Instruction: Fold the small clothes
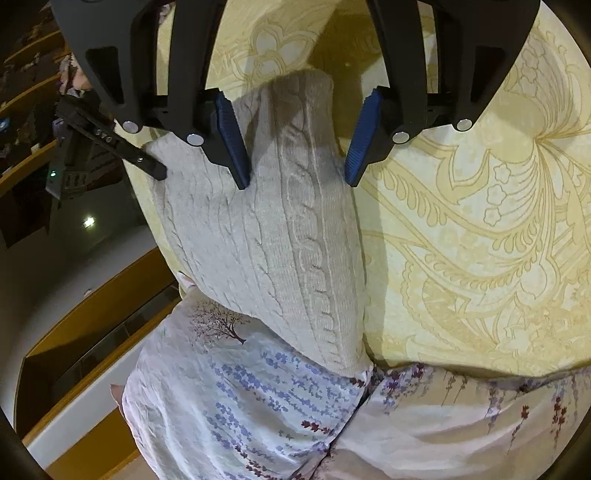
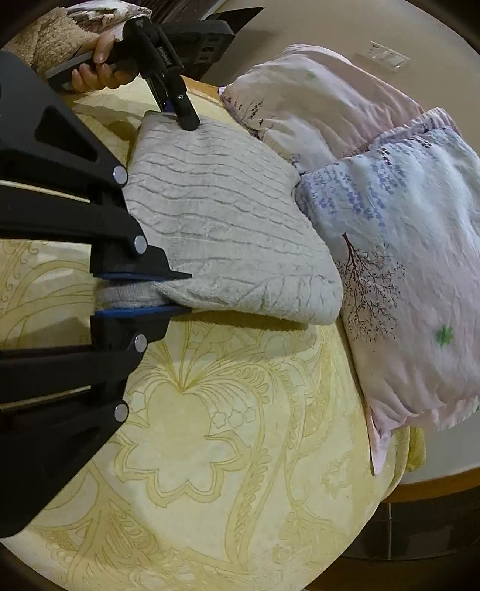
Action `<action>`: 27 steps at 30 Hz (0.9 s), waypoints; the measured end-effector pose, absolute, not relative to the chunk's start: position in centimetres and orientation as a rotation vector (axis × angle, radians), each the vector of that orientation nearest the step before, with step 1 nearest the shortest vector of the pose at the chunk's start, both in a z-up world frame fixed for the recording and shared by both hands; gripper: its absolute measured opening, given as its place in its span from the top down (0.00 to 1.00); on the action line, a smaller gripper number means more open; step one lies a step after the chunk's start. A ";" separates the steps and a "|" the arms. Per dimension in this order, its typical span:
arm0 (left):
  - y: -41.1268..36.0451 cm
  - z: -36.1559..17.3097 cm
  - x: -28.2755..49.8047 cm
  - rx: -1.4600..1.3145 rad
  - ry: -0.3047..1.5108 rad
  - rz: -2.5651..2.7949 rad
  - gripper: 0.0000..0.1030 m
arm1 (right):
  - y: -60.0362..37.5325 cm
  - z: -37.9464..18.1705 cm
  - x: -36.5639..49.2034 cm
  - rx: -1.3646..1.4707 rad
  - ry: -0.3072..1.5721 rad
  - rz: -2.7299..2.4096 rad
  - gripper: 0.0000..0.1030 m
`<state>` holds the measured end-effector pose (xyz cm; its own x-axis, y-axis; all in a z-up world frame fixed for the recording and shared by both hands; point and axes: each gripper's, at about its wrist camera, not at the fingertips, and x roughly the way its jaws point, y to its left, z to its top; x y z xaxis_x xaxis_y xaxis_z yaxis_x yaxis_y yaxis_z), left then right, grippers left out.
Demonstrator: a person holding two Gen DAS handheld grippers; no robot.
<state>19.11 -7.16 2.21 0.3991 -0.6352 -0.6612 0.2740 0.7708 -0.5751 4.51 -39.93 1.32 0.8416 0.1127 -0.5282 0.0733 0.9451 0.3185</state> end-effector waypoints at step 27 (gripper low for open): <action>-7.1 0.2 35.1 -0.654 1.068 -0.583 0.83 | -45.8 6.0 19.5 0.610 0.598 0.244 0.88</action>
<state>35.08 -7.08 0.21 0.3702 -0.7119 -0.5968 0.1175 0.6732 -0.7301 19.49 -45.77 5.97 0.8046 0.3837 -0.4531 -0.0419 0.7979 0.6013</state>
